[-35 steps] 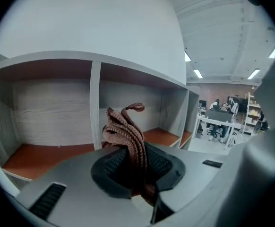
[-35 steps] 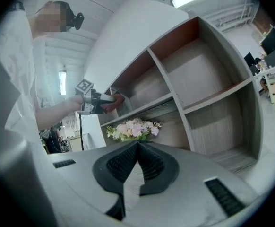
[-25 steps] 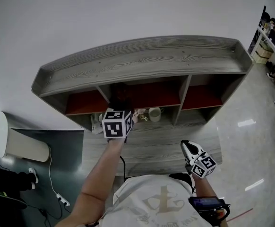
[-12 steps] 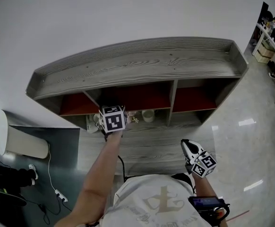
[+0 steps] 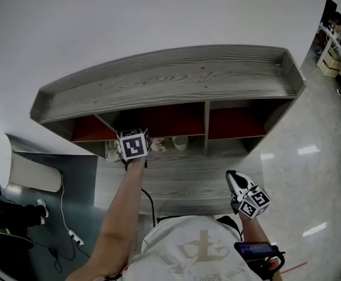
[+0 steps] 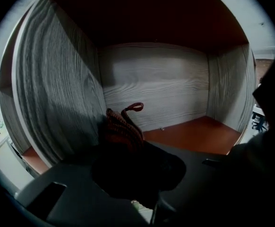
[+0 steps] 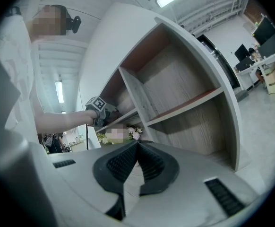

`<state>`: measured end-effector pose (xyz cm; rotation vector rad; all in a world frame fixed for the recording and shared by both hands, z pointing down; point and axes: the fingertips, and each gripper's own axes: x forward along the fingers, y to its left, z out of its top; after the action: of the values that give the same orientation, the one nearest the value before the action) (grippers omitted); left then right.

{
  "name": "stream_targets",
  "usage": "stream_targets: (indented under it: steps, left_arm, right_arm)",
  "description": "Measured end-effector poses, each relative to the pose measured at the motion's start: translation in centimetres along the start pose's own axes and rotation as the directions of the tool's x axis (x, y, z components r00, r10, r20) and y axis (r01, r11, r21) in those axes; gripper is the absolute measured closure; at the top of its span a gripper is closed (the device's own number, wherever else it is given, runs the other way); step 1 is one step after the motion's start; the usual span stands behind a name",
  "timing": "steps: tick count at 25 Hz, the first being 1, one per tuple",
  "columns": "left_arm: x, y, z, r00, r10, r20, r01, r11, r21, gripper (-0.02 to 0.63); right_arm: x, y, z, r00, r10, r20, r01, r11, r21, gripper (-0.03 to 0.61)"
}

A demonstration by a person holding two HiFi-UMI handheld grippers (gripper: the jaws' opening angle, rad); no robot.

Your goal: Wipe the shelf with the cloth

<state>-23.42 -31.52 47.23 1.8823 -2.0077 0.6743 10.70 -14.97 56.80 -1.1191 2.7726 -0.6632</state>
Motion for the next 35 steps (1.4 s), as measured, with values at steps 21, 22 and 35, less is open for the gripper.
stream_targets:
  steps: [21,22,35]
  left_arm:
    - [0.3,-11.1,1.4,0.968,-0.24,-0.076,0.246,0.966,0.076,0.549]
    - [0.3,-11.8,1.5,0.965,-0.25,-0.075,0.255,0.964,0.079,0.549]
    - [-0.9,-20.9,1.8,0.9,-0.425,-0.097,0.436,0.877,0.204,0.55]
  right_arm:
    - [-4.1,-4.5,0.1,1.0,0.006,0.008,-0.006,0.999,0.041,0.574]
    - [-4.4,-4.7,0.0,1.0,0.007,0.008,-0.008,0.999,0.043,0.574]
    - [-8.0,-7.7,0.5,1.0,0.029,0.0,-0.029,0.999,0.043,0.574]
